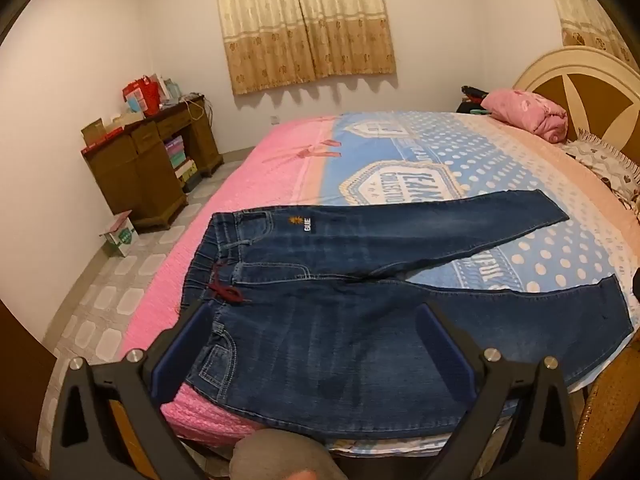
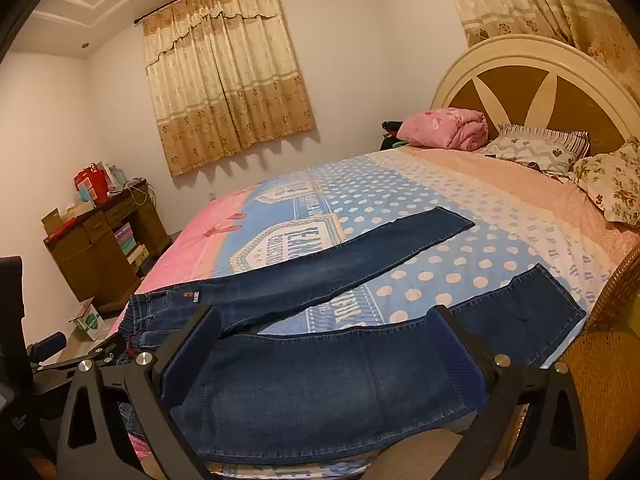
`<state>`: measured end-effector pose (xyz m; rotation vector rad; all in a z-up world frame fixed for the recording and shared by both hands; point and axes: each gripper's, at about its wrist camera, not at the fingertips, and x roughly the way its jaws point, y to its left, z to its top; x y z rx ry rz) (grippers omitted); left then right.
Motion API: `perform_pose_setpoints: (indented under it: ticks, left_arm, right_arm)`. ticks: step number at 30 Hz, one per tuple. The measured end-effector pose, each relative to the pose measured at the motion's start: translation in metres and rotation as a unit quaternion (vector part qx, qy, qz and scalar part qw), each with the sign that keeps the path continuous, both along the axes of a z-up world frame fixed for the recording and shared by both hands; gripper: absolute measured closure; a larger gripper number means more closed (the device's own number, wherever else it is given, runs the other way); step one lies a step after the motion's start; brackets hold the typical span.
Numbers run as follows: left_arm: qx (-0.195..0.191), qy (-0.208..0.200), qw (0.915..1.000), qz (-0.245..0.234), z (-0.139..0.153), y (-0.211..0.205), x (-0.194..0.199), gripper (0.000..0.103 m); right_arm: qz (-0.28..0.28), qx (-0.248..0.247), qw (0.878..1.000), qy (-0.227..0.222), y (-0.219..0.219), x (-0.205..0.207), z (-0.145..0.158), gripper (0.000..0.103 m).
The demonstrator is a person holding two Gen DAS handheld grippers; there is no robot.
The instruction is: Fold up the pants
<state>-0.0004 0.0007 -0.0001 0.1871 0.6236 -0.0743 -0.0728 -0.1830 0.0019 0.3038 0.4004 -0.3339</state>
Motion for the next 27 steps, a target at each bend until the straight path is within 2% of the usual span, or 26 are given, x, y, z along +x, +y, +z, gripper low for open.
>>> perform_pose_setpoints:
  ticks: [5,9,27]
  left_arm:
    - [-0.017,0.022,0.9996,-0.002,-0.007,0.005,0.004,0.000]
    - [-0.015,0.029,0.9995,-0.001,-0.015,0.005,0.008,0.000]
    - [-0.008,0.034,0.9994,-0.002,-0.017,0.001,0.009,0.000]
  right_arm:
    - [-0.002,0.004,1.000,0.003,-0.001,0.002,-0.001,0.001]
    - [-0.001,0.004,1.000,0.003,-0.002,-0.001,-0.003,0.001]
    - [-0.009,0.014,1.000,0.009,-0.007,0.001,-0.012,0.001]
